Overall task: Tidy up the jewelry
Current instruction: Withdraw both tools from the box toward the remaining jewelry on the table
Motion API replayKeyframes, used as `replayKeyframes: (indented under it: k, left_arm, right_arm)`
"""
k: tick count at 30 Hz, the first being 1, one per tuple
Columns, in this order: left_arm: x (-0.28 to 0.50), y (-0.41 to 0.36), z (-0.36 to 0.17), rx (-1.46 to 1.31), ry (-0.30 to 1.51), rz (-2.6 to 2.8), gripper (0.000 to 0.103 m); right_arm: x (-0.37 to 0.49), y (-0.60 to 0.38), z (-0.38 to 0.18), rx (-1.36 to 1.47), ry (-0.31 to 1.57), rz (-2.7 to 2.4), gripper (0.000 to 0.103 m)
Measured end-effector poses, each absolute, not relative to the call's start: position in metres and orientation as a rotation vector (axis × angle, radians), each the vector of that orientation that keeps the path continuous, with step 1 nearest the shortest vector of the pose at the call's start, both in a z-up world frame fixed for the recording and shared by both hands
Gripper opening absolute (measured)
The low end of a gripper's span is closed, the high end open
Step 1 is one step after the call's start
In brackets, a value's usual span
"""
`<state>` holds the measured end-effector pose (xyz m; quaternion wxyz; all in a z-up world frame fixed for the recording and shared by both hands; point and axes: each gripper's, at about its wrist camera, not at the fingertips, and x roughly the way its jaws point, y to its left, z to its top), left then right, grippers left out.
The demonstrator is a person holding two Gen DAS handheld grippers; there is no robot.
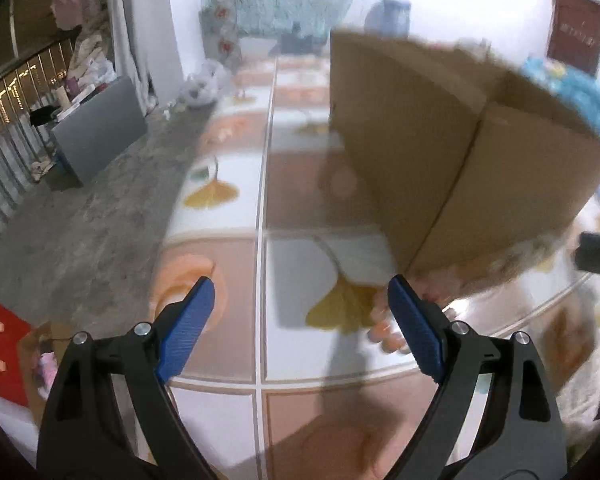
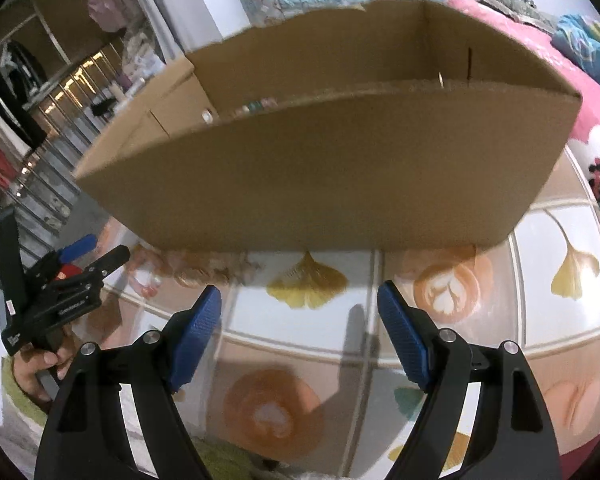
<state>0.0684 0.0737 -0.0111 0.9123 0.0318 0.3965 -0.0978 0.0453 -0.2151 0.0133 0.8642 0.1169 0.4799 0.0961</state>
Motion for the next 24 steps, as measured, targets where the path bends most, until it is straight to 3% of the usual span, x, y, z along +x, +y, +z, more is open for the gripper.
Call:
replayKeyframes:
  k: [3, 10, 12, 21, 24]
  left_arm:
    - [0.052, 0.07, 0.008, 0.007, 0.727, -0.336, 0.084]
    - [0.049, 0.018, 0.015, 0.002, 0.709, -0.614, 0.059]
    - [0.056, 0.011, 0.012, -0.006, 0.712, -0.629, 0.059]
    - [0.089, 0.013, 0.009, -0.091, 0.713, -0.583, 0.057]
    - [0.074, 0.005, 0.015, -0.059, 0.722, -0.639, 0.063]
  right_arm:
    - [0.046, -0.214, 0.026, 0.269, 0.948, 0.247, 0.071]
    - [0.068, -0.221, 0.029, 0.401, 0.929, 0.288, 0.049]
    - [0.073, -0.225, 0.027, 0.434, 0.929, 0.288, 0.045]
    - [0.086, -0.242, 0.036, 0.43, 0.846, 0.246, 0.044]
    - [0.072, -0.254, 0.045, 0.377, 0.814, 0.207, 0.044]
